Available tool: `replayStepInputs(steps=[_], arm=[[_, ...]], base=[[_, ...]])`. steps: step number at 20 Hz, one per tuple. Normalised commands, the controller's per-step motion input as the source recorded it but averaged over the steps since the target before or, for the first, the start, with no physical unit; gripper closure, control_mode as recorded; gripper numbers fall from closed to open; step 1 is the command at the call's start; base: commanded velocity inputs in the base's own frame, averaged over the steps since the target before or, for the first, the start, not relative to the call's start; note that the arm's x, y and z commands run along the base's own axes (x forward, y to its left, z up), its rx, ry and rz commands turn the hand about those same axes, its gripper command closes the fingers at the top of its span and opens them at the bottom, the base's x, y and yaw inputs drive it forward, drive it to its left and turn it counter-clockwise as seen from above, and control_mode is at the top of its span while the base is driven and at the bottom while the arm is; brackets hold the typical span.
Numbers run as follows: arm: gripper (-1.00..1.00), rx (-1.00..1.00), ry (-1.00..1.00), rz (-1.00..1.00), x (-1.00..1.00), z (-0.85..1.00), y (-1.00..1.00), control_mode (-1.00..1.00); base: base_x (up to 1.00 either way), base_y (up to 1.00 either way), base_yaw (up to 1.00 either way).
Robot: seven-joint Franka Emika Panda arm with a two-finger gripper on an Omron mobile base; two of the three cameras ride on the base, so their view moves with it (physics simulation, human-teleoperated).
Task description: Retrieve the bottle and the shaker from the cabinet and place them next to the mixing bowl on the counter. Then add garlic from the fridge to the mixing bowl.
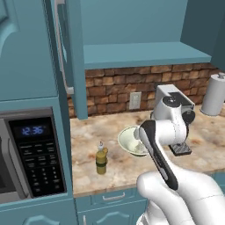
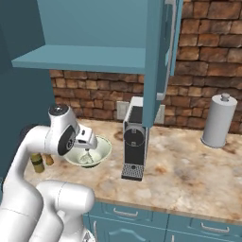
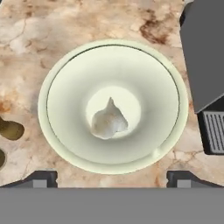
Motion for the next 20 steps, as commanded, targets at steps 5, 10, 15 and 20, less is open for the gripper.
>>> replayStepInputs(steps=[5, 10, 15, 20], arm=[[-1.00, 0.00, 0.00, 0.00, -0.73, 0.70, 0.00, -1.00], [-1.00, 0.00, 0.00, 0.00, -0.64, 0.51, 0.00, -1.00], [-1.00, 0.00, 0.00, 0.00, -0.55, 0.63, 0.00, -1.00], [-1.00, 0.00, 0.00, 0.00, -0.57, 0.55, -0.01, -1.00]], base=[[0.00, 0.00, 0.00], [0.00, 0.00, 0.00], [0.00, 0.00, 0.00], [0.00, 0.00, 0.00]])
